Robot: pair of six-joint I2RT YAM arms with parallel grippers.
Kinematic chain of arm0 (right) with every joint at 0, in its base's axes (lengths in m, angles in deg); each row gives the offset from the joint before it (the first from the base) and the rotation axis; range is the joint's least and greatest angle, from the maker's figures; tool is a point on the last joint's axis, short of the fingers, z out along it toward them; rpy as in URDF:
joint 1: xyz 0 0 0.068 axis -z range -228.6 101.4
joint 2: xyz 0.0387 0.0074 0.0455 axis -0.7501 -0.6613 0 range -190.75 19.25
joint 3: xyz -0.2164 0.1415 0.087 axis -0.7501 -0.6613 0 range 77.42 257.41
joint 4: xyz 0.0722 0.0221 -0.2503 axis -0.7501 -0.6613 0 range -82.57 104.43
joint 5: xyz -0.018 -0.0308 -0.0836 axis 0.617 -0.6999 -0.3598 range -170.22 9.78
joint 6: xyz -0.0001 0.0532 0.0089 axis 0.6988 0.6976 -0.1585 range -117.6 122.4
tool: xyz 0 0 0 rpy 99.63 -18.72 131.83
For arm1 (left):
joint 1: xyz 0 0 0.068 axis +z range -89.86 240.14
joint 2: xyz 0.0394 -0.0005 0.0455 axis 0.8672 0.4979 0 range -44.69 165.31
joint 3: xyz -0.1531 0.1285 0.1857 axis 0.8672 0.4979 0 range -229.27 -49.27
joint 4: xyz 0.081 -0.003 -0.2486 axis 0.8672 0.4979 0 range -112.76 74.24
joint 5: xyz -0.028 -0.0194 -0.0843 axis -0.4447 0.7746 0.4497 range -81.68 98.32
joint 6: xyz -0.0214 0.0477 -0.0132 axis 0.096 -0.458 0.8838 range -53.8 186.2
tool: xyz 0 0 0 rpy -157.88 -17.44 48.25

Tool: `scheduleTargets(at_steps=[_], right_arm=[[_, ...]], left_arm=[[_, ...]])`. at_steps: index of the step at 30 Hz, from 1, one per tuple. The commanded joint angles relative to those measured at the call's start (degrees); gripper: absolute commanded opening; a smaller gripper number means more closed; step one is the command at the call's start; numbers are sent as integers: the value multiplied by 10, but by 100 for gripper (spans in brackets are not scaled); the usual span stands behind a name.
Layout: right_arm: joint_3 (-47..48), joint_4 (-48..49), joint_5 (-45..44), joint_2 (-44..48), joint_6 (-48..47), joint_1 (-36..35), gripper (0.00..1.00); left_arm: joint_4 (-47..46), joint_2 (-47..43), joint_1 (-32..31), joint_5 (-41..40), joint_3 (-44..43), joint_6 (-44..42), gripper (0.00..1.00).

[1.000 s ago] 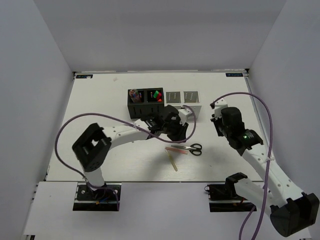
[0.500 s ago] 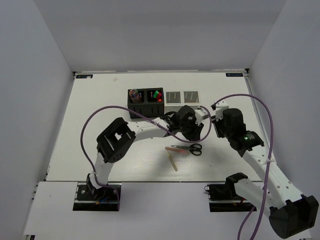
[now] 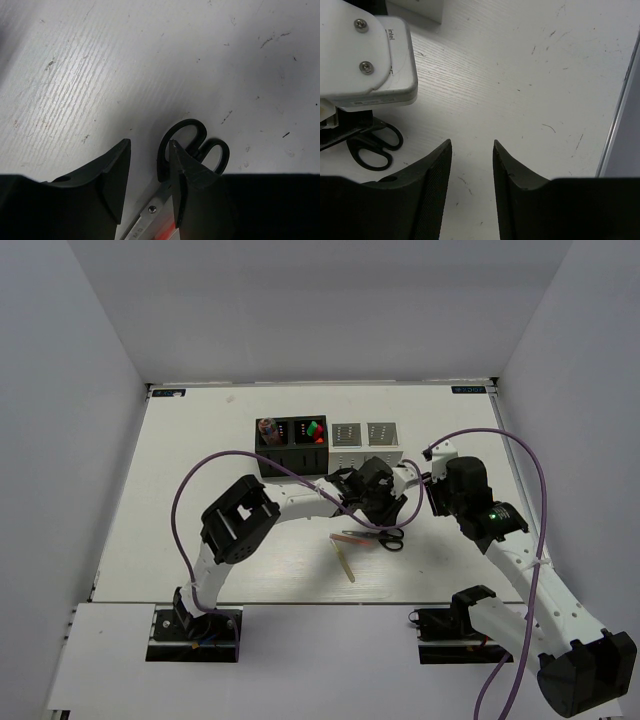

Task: Sort the stationery into containers
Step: Pick up the scissors from the center of the board.

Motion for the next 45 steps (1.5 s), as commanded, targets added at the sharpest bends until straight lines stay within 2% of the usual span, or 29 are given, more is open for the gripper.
scheduleTargets(at_steps=[1, 22, 26, 34, 45], right_arm=[[1, 15, 15, 6, 3, 1, 42], [-1, 18, 12, 4, -1, 0, 47], [-2, 17, 12, 6, -2, 0, 48], [1, 19, 14, 10, -2, 1, 49], [1, 16, 15, 10, -1, 0, 54]], left_arm=[[12, -1, -4, -2, -14, -17, 47], [9, 21, -19, 21, -10, -12, 47], [14, 28, -26, 7, -13, -26, 47], [41, 40, -45, -89, -16, -84, 47], [46, 43, -48, -131, 24, -100, 45]])
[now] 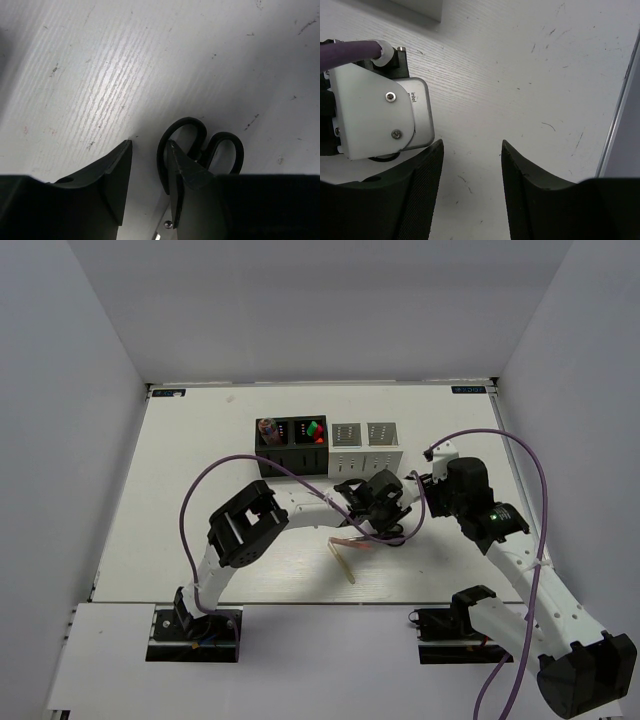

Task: Sort the stationery into containers
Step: Pick up the scissors from the center of the board.

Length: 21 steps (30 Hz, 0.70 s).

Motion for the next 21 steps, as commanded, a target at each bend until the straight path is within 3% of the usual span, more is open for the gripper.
scheduleTargets(at_steps=[1, 7, 11, 14, 15, 17, 21], right_arm=[[0, 21, 12, 7, -1, -3, 54], [1, 21, 13, 6, -1, -3, 54], [2, 21, 16, 5, -1, -3, 54], [0, 21, 15, 6, -1, -3, 64], [0, 21, 16, 6, -2, -3, 76], [-1, 23, 16, 7, -2, -2, 89], [-2, 22, 16, 5, -3, -2, 90]], left_arm=[[53, 24, -11, -26, 28, -31, 45], [59, 26, -11, -42, 53, -36, 34], [59, 24, -8, -66, 60, -42, 8], [56, 22, -5, -82, 65, -42, 2], [54, 19, -4, -89, 69, -42, 0], [47, 6, 7, -97, 79, -41, 0], [25, -28, 30, -111, 109, -33, 0]])
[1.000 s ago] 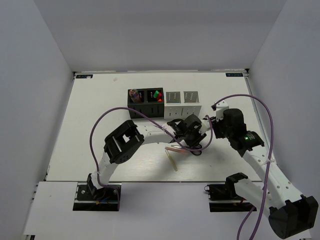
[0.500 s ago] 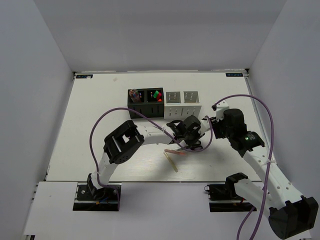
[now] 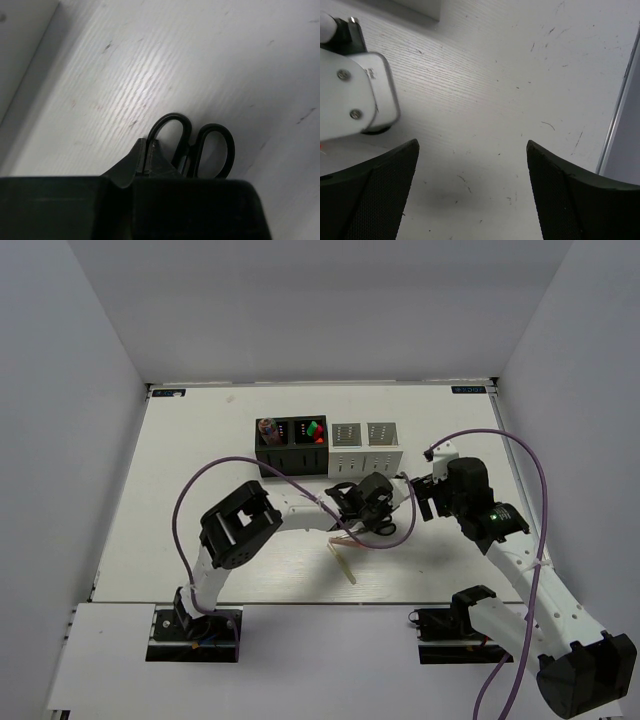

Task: Sort the stationery into containers
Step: Pick up the scissors from the center of the board.

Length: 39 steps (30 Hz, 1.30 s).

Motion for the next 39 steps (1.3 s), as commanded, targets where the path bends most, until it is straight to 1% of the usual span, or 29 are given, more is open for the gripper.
scheduleTargets(at_steps=[1, 9, 12, 15, 16, 19, 21, 28, 32, 33, 35, 36, 38, 39], right_arm=[[-1, 23, 18, 6, -2, -3, 90], [-4, 24, 23, 5, -2, -2, 90], [-4, 24, 24, 6, -2, -3, 90], [-4, 23, 26, 4, -2, -3, 90], [-4, 24, 25, 5, -2, -3, 90], [-5, 25, 26, 4, -2, -3, 90], [-5, 24, 28, 4, -2, -4, 90], [-5, 25, 29, 3, -3, -4, 90], [-7, 25, 30, 3, -2, -4, 90], [-6, 24, 32, 3, -3, -4, 90], [-6, 26, 35, 1, -2, -4, 90], [-7, 24, 35, 3, -3, -4, 90], [-5, 25, 37, 1, -2, -4, 90], [-9, 25, 39, 1, -4, -4, 90]], left_arm=[[81, -8, 26, -44, 53, -12, 0], [57, -87, 63, -51, 75, 5, 0], [42, -116, 79, -42, 82, 30, 0], [27, -155, 93, -26, 93, 41, 0], [19, -162, 96, -16, 100, 64, 0], [4, -191, 109, 1, 105, 80, 0], [-5, -207, 121, 15, 103, 98, 0], [-21, -261, 135, 55, 86, 137, 0], [-24, -271, 151, 85, 58, 167, 0], [-45, -271, 161, 92, 52, 178, 0], [-55, -269, 179, 108, 38, 200, 0], [-81, -265, 192, 124, 33, 216, 0], [-100, -257, 216, 141, 21, 241, 0], [-126, -250, 224, 151, 2, 257, 0]])
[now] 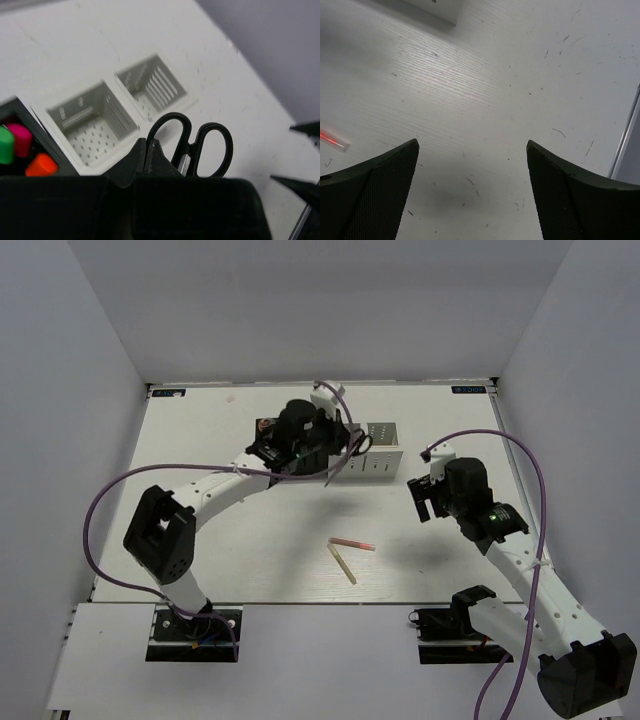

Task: Sort the stationery into containers
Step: Pick up the scissors from the center of the board, then place the scissors in the storage box.

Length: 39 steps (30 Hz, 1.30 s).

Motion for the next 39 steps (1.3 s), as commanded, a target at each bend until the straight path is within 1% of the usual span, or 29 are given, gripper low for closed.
scheduleTargets(at_steps=[1, 3, 4, 6, 7, 8, 9, 10, 11, 12, 13, 14, 15, 16, 17, 19, 20, 23, 26, 28, 34, 39], right_arm=[[-7, 19, 10, 2, -4, -3, 90], [-7, 18, 16, 1, -4, -4, 90], [-7, 18, 20, 2, -3, -3, 90], [-8, 17, 22, 1, -3, -4, 90], [-7, 18, 24, 2, -4, -3, 90], [-10, 18, 24, 0, -6, -3, 88], [-10, 19, 25, 4, -6, -4, 88], [-10, 18, 27, 3, -7, -4, 84], [-11, 20, 27, 3, -8, -3, 83], [-12, 20, 29, 3, -8, -5, 80], [-13, 20, 30, 1, -9, -4, 77], [-13, 22, 33, -1, -12, -3, 67], [-14, 20, 33, 0, -14, -5, 57], [-15, 21, 39, -1, -14, -3, 47], [-15, 20, 41, -1, -15, -4, 23], [-16, 20, 47, -2, -18, -4, 3], [-17, 19, 47, -3, -19, -3, 0], [-17, 20, 47, -7, -24, -4, 0], [-18, 21, 43, -9, -24, -4, 0], [-18, 23, 42, -10, -24, -5, 0], [-17, 21, 44, -12, -24, -5, 0], [-17, 19, 46, -14, -22, -2, 0]], left_arm=[[-82, -6, 48, 47, -49, 72, 0], [-110, 18, 60, 71, -79, 111, 0], [-140, 25, 67, 76, -87, 130, 0], [-159, 61, 90, 95, -116, 148, 0], [-183, 68, 99, 97, -136, 175, 0], [-190, 100, 107, 109, -157, 185, 0], [-196, 111, 117, 120, -167, 204, 0], [-222, 133, 121, 124, -196, 225, 0], [-233, 143, 128, 132, -205, 236, 0], [-250, 175, 133, 139, -213, 247, 0], [-261, 185, 136, 140, -222, 265, 0], [-286, 193, 138, 144, -238, 281, 0], [-314, 221, 142, 146, -241, 296, 0], [-327, 232, 143, 144, -253, 304, 0], [-362, 239, 146, 147, -262, 311, 0], [-381, 275, 150, 147, -277, 334, 0], [-401, 292, 151, 147, -291, 339, 0], [-412, 326, 154, 157, -330, 360, 0], [-420, 341, 152, 174, -339, 366, 0], [-434, 344, 154, 191, -333, 367, 0], [-483, 331, 162, 235, -264, 380, 0], [-485, 325, 168, 275, -240, 368, 0]])
